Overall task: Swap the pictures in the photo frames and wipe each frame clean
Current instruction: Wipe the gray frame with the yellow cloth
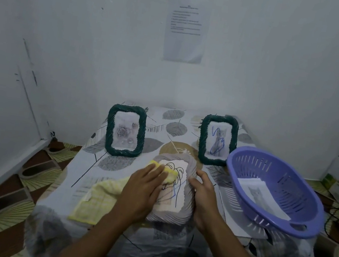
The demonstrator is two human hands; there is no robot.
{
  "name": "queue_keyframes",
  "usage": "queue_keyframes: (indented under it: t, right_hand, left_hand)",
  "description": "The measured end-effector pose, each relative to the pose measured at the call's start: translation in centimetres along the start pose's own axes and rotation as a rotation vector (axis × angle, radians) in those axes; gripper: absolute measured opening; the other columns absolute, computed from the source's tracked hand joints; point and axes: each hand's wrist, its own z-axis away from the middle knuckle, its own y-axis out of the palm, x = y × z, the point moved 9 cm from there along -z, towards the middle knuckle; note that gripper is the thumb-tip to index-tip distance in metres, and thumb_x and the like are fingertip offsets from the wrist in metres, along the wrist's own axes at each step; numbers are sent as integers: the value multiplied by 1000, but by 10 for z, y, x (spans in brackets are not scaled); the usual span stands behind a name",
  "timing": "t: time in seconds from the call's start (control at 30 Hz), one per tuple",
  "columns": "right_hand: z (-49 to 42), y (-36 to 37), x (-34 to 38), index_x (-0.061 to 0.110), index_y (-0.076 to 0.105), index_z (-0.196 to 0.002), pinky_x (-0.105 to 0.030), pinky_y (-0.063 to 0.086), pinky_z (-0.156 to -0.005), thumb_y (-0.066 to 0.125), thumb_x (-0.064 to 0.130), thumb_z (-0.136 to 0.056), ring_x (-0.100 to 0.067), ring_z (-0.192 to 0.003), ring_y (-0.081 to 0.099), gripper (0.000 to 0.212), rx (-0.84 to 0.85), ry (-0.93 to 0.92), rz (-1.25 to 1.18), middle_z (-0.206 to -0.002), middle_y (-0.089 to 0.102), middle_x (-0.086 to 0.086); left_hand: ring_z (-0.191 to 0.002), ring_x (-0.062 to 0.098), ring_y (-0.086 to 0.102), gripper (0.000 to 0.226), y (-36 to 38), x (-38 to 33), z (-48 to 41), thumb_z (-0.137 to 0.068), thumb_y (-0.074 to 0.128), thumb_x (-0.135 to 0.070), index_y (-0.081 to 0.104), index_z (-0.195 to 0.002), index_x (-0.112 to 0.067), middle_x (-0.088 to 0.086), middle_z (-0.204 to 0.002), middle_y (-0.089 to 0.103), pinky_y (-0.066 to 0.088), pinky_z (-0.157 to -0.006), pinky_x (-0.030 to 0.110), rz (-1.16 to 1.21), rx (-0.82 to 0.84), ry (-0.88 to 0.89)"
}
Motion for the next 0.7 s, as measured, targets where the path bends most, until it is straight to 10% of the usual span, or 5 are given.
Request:
queue_keyframes:
  t: [0.37,0.7]
  right_hand:
    - [3,-11,7,14,61,-115,-48,56,-86,42,4,-98,-31,-95,69,27,-18,-29,-19,-106,73,-11]
    - [-1,-23,27,15,60,-115,-42,57,-79,41,3,-98,-29,-94,70,28,-69,-75,-7,-107,72,-10]
  left_hand:
    - [-147,11,-4,67,-1,-9,-14,-95,-4,-54,22,-150,-27,-12,-157,5,-7,-118,35,-131,110,-38]
    - [-148,14,2,58,6,-26,-7,-100,6,-48,25,-150,-25,-11,-158,9,1,-117,43,-168,110,-36]
